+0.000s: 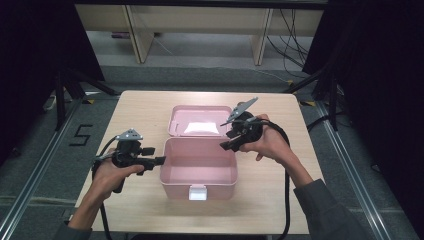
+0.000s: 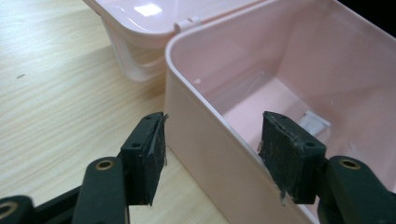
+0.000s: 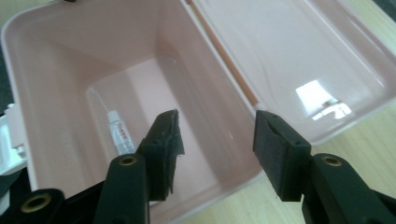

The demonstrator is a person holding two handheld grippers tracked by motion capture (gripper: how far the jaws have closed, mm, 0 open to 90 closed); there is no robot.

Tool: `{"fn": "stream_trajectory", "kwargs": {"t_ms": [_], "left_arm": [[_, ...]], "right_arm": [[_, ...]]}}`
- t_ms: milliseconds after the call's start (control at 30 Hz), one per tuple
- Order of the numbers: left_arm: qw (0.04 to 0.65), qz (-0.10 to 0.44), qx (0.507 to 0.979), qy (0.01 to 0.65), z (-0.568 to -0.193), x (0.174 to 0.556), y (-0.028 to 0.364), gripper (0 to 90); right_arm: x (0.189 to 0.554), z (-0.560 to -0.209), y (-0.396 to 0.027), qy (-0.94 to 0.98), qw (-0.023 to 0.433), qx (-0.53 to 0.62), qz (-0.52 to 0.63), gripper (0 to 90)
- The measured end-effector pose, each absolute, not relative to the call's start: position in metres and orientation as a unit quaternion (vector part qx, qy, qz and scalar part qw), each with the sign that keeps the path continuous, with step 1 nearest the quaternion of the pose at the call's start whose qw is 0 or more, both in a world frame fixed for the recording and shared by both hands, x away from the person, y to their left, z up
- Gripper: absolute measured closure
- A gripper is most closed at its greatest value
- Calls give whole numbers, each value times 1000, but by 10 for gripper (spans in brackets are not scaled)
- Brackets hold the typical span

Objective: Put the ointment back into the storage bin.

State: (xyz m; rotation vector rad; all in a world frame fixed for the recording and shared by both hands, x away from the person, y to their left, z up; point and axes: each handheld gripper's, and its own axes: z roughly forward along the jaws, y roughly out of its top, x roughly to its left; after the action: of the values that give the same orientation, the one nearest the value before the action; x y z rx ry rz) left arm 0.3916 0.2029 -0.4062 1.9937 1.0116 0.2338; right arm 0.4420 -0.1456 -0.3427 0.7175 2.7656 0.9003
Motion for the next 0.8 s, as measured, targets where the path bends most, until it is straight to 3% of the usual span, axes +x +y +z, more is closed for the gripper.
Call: {"fn": "stream_trajectory", "kwargs": {"t_ms": [367,800], "left_arm": [[414,119,819,380,-405,412,184,411],[397,126,832,367,-404,427,169,425]], "right_arm": [[459,-342,-164,902,114,278,311,510],[487,-350,-174,872,115,351,321,512]]}}
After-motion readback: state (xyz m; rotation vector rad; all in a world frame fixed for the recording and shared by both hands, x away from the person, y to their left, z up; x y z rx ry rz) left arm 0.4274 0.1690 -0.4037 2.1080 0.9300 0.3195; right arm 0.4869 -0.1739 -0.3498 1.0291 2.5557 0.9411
